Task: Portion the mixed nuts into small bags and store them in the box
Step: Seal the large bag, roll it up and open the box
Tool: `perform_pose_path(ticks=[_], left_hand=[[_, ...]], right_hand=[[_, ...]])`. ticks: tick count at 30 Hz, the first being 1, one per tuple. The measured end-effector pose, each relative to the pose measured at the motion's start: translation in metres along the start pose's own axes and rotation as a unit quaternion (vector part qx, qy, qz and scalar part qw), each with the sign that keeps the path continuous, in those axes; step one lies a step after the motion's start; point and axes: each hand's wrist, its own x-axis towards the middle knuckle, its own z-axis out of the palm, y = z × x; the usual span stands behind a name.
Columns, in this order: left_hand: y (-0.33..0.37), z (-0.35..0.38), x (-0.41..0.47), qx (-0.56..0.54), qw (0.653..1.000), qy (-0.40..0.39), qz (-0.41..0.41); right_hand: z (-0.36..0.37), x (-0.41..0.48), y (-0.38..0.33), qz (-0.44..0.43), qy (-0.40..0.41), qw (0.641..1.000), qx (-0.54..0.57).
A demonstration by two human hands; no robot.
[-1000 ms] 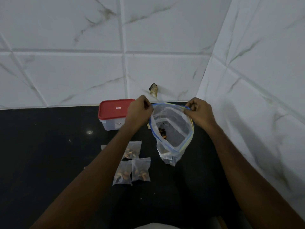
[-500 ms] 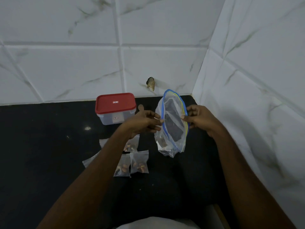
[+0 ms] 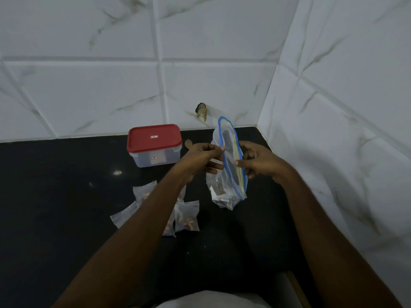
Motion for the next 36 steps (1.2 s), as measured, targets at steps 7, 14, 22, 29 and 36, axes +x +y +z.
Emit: perform_pose_path(ticks=[7, 14, 22, 29, 36], left_hand=[[0.005, 0.011, 0.009, -0.021, 0.997, 0.061, -0.032], [-0.002, 0.004, 0.017, 0.052, 0.984, 0.169, 0.018], [-0.01, 0.013, 0.015, 0.032, 0.982, 0.184, 0.008], [-0.008, 0.015, 0.009, -0.066, 0.989, 0.132, -0.003], [-0.011, 0.011, 0.007, -0.169, 0.976, 0.135, -0.003]], right_hand=[[0.006, 0.004, -0.004, -0.052, 0.069, 0.995, 0.04], [0.011, 0.0, 0.008, -0.001, 0.328, 0.938, -0.116], [0.015, -0.036, 0.017, 0.13, 0.079, 0.984, 0.088], [0.033, -0.027, 0.024, 0.046, 0.249, 0.953, 0.166], [0.026, -0.041, 0.025, 0.063, 0.037, 0.96, 0.271]])
